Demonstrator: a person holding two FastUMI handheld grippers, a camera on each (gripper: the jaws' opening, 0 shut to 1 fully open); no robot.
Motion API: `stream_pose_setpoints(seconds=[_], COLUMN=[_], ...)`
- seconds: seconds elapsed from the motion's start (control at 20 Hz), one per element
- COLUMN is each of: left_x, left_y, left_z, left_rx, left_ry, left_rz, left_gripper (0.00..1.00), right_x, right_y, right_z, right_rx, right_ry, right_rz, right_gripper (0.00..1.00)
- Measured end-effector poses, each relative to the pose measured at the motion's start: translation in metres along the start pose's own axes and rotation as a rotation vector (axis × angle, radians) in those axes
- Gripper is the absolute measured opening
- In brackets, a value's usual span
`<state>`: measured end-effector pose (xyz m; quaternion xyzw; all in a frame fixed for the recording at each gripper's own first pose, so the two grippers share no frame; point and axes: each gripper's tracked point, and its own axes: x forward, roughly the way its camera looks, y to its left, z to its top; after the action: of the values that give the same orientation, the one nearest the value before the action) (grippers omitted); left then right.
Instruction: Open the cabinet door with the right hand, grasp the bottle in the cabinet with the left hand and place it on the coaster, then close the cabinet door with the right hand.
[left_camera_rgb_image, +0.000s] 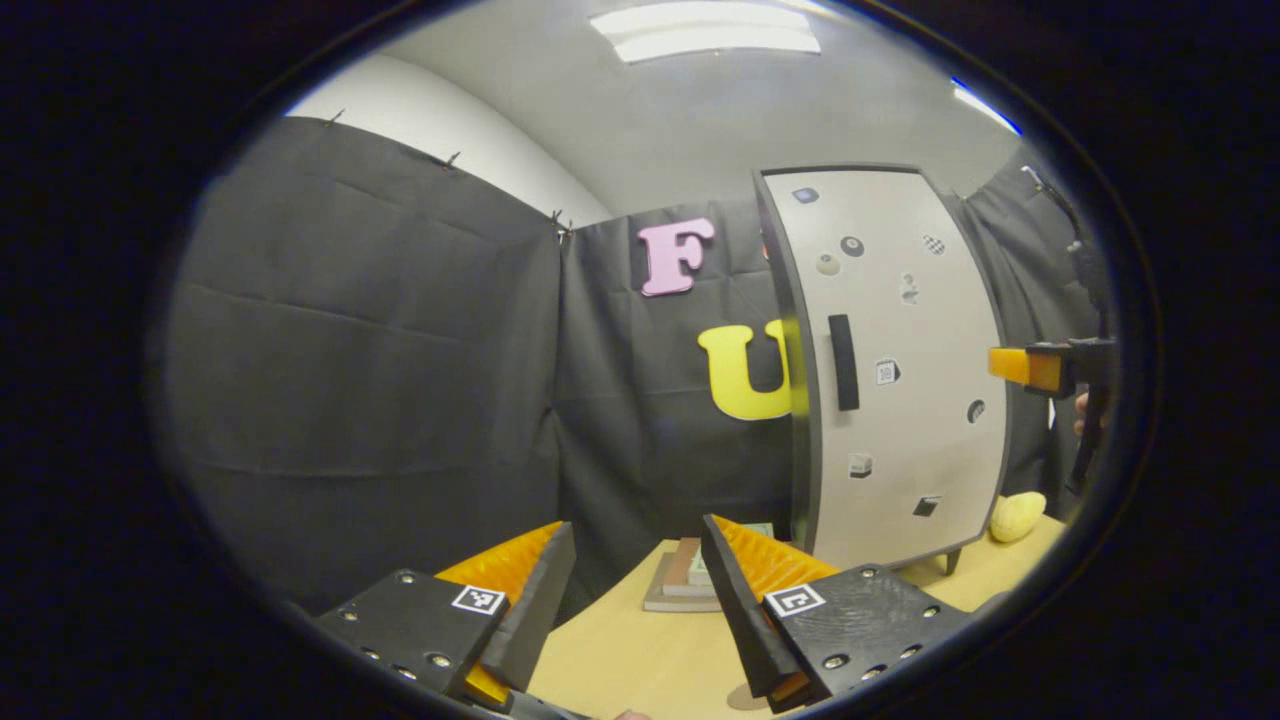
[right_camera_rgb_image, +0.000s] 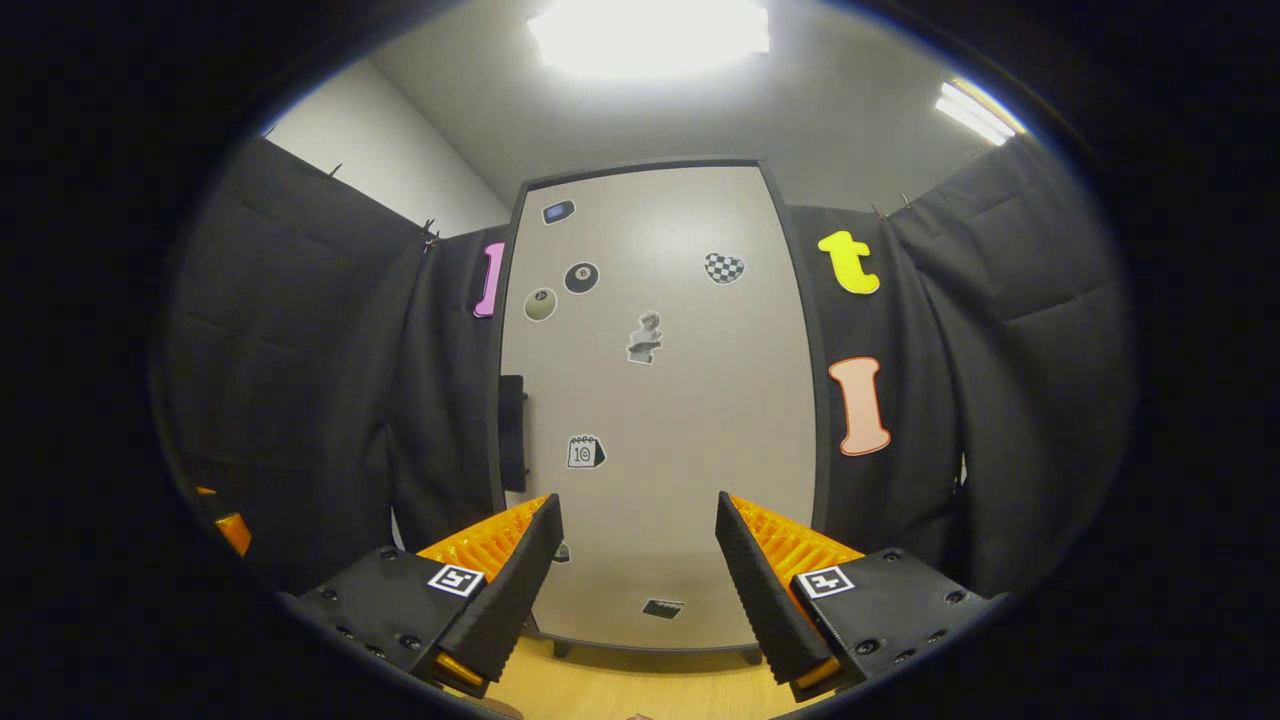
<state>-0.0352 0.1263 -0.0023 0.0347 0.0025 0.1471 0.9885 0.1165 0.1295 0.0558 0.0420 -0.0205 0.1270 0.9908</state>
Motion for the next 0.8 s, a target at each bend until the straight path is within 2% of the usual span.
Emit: stream_pose_setpoints(seconds=[0.1, 0.45, 0.5, 0.55, 0.8], left_x=[-0.002, -0.011, -0.013, -0.015, -0.021], left_y=[0.011, 0.053, 0.059, 0.067, 0.095], left_z=[-0.002, -0.011, -0.012, -0.014, -0.016], left_rx=[-0.002, 0.002, 0.001, -0.002, -0.004], left_ry=[0.005, 0.022, 0.026, 0.029, 0.034], left_rz=[0.023, 0.103, 0.115, 0.129, 0.184], left_gripper=[0.79, 0.76, 0.79, 0.76, 0.76], right_x=[0.013, 0.050, 0.055, 0.060, 0.088], right_y=[0.013, 0.056, 0.061, 0.066, 0.087], right_z=[0.004, 0.008, 0.010, 0.011, 0.018], right_rx=[0.001, 0.003, 0.005, 0.005, -0.005], right_ry=[-0.005, 0.000, -0.003, -0.005, -0.013], right_rz=[0.020, 0.070, 0.074, 0.075, 0.081], right_gripper=[0.97, 0.98, 0.97, 0.97, 0.98])
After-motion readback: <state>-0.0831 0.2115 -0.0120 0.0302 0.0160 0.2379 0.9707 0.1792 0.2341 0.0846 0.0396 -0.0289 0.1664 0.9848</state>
